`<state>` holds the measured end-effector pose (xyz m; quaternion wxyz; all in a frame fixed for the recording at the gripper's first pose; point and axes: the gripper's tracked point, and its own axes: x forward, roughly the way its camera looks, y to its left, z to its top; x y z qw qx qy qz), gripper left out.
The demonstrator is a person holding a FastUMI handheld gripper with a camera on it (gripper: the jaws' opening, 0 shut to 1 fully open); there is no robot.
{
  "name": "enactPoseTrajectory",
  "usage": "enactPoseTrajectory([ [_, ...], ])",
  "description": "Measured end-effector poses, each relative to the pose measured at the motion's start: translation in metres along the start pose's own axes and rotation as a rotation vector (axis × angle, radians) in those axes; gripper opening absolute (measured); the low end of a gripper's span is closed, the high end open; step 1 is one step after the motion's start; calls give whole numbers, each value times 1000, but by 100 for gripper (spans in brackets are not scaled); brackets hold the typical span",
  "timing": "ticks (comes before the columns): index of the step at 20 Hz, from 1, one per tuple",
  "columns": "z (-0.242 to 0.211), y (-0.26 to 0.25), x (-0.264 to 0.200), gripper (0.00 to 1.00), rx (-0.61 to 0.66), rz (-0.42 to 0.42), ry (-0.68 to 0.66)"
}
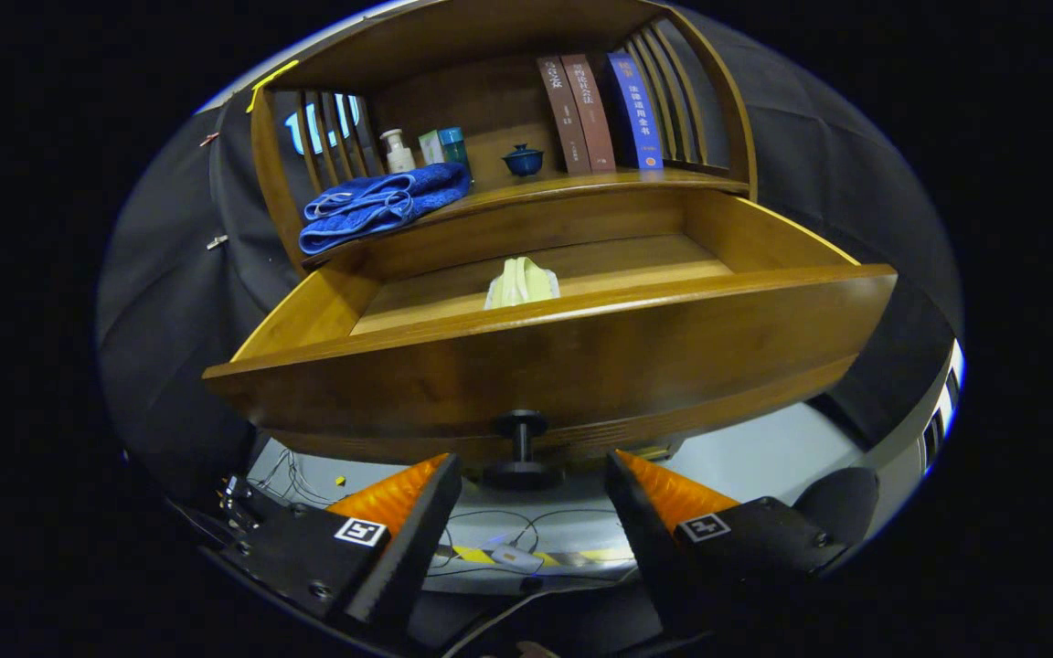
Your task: Pull open the drawer, take out the items inside it, and place them on the countertop above the cabinet.
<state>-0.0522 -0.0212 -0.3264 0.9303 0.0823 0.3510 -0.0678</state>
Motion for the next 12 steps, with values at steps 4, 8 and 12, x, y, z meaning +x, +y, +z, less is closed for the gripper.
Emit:
enactPoseTrajectory([
  [4,60,18,-31,100,-18,34,-113],
  [8,138,46,-16,99,-89,88,-172],
  [12,177,50,38,100,-74,66,-86],
])
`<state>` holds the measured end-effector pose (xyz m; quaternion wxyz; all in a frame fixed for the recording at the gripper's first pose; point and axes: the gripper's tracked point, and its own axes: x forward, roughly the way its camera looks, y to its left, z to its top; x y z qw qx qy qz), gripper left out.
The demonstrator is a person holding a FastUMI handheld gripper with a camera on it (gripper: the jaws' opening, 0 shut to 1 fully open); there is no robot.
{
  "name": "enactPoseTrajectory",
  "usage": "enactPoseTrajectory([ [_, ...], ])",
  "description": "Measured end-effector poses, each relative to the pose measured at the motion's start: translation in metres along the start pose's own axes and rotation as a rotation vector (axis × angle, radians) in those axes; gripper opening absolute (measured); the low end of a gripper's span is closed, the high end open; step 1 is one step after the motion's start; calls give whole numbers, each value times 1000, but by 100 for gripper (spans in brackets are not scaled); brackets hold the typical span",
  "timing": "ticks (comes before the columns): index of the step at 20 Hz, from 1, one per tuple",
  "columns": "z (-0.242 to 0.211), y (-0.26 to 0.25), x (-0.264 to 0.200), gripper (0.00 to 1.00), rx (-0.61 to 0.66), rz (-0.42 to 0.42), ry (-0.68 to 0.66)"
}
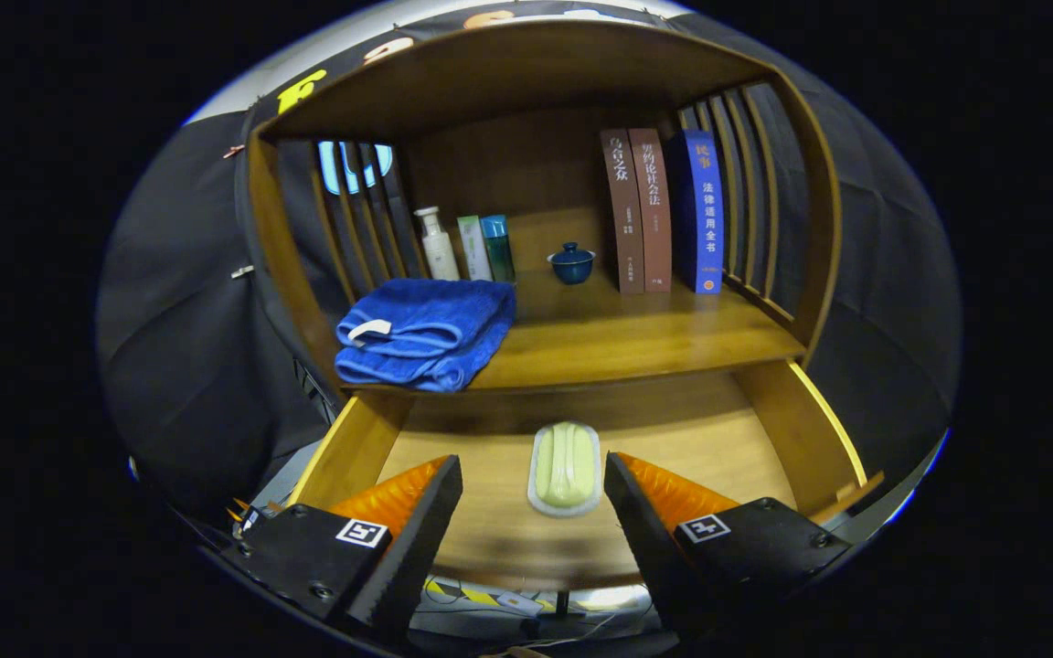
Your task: Pull open the drawer, take out the items inside it, and place them on the countertop above the cabinet.
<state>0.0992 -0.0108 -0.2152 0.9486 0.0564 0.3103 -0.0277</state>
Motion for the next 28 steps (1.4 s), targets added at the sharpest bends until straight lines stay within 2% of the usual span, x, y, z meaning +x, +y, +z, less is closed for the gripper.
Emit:
enactPoseTrajectory([
  [3,-4,-11,44,100,16,-46,144],
  [7,-25,-18,90,99,7,-69,298],
  [12,-45,-30,111,97,-17,-122,461],
  [16,-62,-35,124,91,3,-122,554],
  [19,-62,-37,127,43,8,-120,569],
  [20,-62,-35,125,44,2,-105,558],
  [21,-59,-39,128,20,-9,-128,544],
  [28,-48,-35,113,20,-6,-101,509],
])
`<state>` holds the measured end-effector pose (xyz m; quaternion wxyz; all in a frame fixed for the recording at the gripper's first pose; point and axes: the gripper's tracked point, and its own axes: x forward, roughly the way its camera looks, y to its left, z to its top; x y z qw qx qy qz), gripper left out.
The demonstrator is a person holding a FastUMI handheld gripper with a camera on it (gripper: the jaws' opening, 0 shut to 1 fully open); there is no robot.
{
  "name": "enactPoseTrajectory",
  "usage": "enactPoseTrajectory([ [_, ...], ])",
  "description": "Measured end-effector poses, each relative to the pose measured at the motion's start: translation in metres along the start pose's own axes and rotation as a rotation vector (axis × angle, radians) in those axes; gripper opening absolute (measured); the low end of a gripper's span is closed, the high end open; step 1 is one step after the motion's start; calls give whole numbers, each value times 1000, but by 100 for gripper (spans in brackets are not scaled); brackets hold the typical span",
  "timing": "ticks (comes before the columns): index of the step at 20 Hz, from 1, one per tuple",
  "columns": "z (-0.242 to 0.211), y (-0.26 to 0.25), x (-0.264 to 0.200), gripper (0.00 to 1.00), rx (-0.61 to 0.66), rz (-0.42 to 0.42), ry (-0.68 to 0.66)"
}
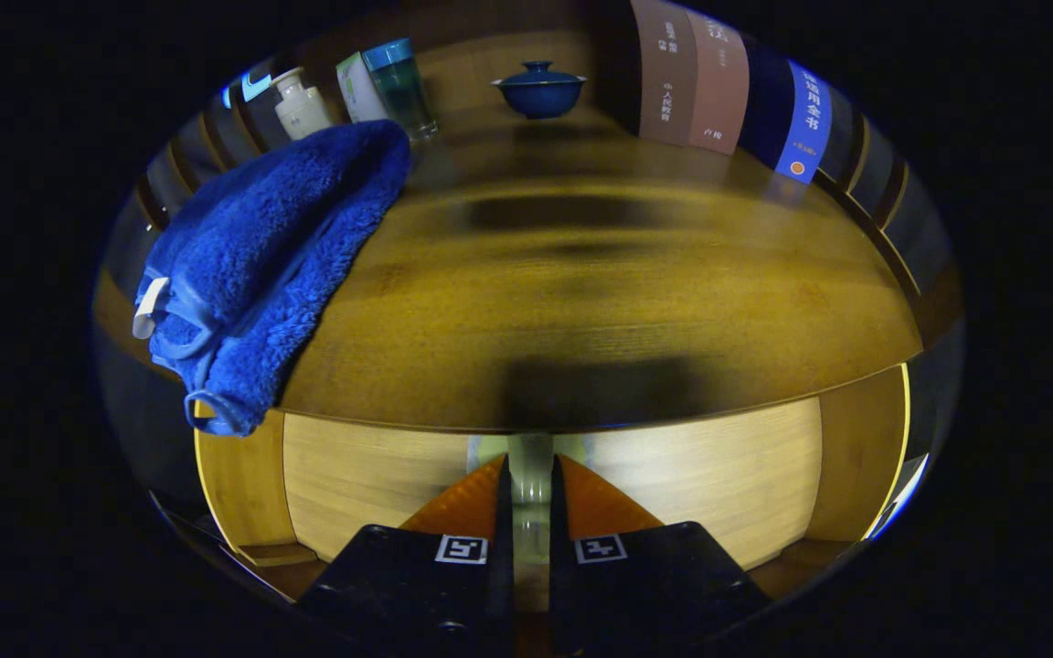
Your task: Pull open the drawer, take out the items inside it, and place them on the countertop above the cabinet.
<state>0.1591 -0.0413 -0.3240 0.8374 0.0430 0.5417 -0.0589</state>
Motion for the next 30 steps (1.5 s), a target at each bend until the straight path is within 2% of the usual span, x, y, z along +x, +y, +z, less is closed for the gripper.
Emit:
enactPoseTrajectory([
  [10,-6,-1,-93,20,-7,77,-145],
  [16,57,-2,-125,20,-11,67,-296],
  [22,137,2,-86,20,-3,61,-274],
  [25,163,10,-56,20,-17,62,-233],
  [30,194,5,-35,20,-12,4,-221],
])
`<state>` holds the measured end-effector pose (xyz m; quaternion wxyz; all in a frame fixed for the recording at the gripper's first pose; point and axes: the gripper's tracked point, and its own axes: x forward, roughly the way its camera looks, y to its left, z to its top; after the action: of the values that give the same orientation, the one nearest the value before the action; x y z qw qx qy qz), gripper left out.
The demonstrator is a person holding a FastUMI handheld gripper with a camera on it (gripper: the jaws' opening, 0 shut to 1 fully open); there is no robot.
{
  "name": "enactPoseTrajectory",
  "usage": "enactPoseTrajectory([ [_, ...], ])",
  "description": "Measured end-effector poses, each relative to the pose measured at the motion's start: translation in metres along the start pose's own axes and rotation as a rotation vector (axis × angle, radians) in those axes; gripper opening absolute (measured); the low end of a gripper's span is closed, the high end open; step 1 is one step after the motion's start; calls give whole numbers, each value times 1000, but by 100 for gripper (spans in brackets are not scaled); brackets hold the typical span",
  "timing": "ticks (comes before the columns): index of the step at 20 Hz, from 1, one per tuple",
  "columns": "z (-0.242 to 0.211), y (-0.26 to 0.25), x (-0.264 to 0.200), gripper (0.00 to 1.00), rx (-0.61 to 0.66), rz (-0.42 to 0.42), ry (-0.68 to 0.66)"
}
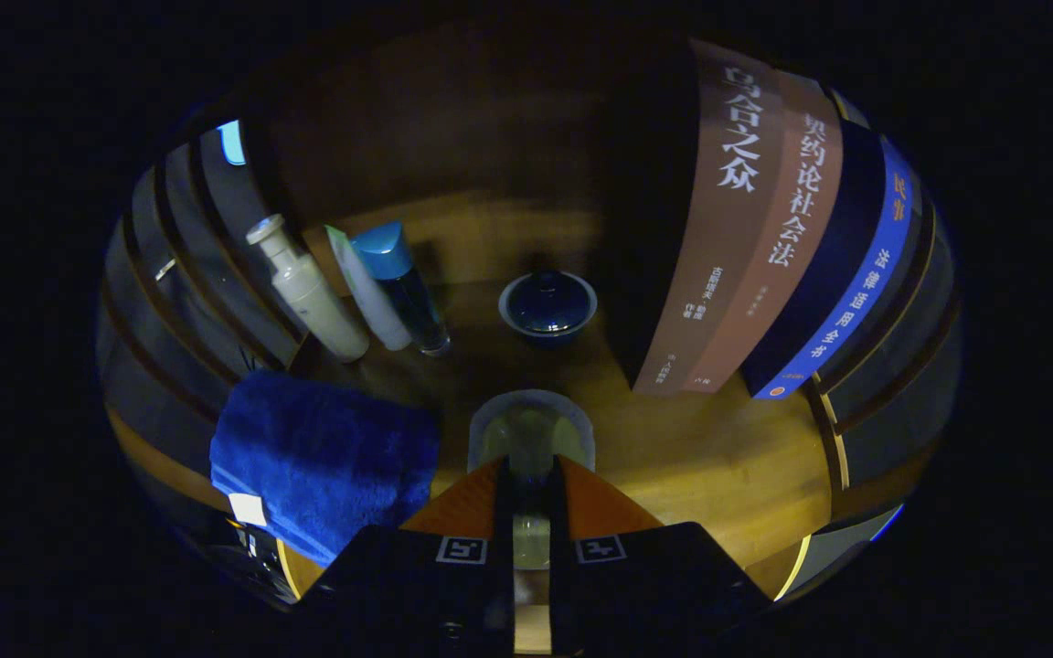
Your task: Pull open the drawer, take out the items inside it, and place them on the countertop above the cabinet.
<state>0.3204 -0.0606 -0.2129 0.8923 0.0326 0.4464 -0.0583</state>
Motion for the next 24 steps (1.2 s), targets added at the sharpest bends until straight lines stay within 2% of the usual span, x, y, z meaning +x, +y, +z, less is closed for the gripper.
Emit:
enactPoseTrajectory([
  [5,4,-2,14,27,59,20,-13],
  [9,-4,-2,11,59,46,14,12],
  [14,-17,-1,-2,100,42,28,-19],
  [18,-24,2,-43,100,14,38,-127],
  [21,-48,3,-89,100,-14,37,-222],
  [24,-76,13,-141,100,-40,72,-384],
])
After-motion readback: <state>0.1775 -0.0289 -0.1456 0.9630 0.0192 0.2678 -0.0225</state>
